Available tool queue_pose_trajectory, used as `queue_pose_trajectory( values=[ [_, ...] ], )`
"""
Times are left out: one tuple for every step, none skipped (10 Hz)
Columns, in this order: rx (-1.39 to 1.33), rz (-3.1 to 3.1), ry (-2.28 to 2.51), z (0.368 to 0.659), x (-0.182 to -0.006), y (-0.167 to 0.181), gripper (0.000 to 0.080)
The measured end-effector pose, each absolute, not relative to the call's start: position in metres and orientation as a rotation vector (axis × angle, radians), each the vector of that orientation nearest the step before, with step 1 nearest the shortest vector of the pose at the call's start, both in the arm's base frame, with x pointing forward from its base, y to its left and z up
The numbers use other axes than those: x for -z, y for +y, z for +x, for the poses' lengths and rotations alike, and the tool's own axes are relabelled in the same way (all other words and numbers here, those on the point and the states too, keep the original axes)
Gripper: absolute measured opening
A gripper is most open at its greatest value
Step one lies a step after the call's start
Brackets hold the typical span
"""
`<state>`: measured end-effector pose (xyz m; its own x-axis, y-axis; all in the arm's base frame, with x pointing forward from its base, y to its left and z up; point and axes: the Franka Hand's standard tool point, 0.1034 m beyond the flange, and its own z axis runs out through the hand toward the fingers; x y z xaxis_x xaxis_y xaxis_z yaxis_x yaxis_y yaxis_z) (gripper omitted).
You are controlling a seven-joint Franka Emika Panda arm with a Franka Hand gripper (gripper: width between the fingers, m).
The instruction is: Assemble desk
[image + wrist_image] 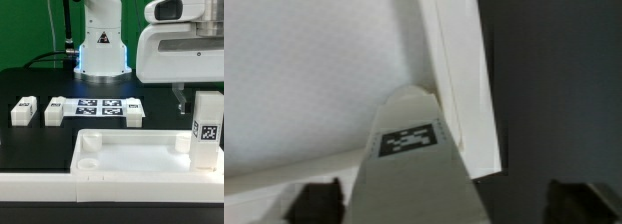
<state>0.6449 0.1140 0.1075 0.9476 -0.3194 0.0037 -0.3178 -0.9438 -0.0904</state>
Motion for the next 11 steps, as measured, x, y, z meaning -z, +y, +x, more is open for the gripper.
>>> queue_pose_trajectory(
  values=[
    [0.021, -2.994, 0.601, 0.644, -0.107, 0.113, 0.0298],
    [0.014, -2.975, 0.701, 0.644, -0.106, 0.111, 0.0298],
    [0.01, -2.957, 0.768, 0.644, -0.106, 0.111, 0.0298],
    [0.006, -2.92, 0.894, 0.645, -0.106, 0.11, 0.0298],
    [-0.002, -2.859, 1.052, 0.645, -0.107, 0.108, 0.0296],
    [-0.015, -2.779, 1.223, 0.646, -0.107, 0.107, 0.0294],
    [-0.026, -2.65, 1.454, 0.646, -0.106, 0.108, 0.0294],
    [-0.028, -2.505, 1.668, 0.647, -0.104, 0.111, 0.0294],
    [-0.033, -2.276, 1.931, 0.647, -0.103, 0.116, 0.0294],
    [-0.048, -2.171, 2.019, 0.648, -0.103, 0.119, 0.0294],
    [-0.052, -2.067, 2.105, 0.647, -0.103, 0.121, 0.0294]
  ],
)
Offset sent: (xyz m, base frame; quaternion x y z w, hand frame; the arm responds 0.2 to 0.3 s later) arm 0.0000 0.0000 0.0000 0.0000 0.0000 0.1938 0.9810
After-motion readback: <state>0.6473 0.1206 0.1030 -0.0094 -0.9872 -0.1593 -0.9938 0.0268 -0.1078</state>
